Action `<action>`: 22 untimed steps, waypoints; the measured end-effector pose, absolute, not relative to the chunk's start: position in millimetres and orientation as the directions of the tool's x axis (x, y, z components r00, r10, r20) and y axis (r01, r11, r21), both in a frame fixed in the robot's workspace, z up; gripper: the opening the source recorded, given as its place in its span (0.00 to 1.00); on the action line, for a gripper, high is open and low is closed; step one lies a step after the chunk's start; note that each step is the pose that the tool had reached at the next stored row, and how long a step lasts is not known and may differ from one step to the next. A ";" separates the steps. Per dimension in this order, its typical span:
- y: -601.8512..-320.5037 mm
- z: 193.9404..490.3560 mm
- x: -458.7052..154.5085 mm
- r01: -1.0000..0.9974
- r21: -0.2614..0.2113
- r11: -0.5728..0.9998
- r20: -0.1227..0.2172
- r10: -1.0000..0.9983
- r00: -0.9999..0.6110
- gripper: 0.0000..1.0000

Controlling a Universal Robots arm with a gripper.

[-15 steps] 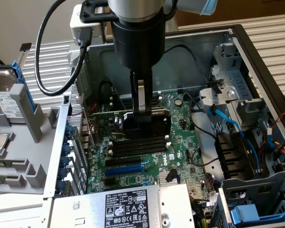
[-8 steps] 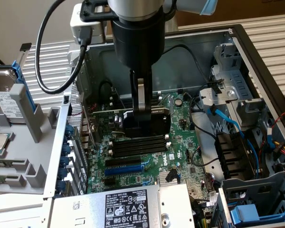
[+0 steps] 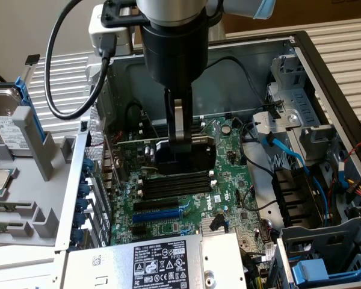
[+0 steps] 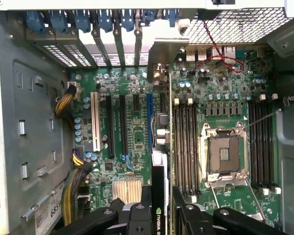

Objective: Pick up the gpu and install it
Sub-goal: 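Insert the gpu into the slot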

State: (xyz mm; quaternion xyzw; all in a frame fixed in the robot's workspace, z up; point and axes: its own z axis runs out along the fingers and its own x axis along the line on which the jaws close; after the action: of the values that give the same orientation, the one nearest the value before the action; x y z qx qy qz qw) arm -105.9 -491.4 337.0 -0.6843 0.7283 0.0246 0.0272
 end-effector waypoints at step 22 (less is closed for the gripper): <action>-486.3 336.0 -106.1 -1.000 -0.002 -0.018 -0.073 -0.997 0.018 0.26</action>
State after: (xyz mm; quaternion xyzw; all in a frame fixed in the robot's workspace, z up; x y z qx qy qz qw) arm -106.1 -486.3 336.0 -0.7131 0.7001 0.0257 0.0263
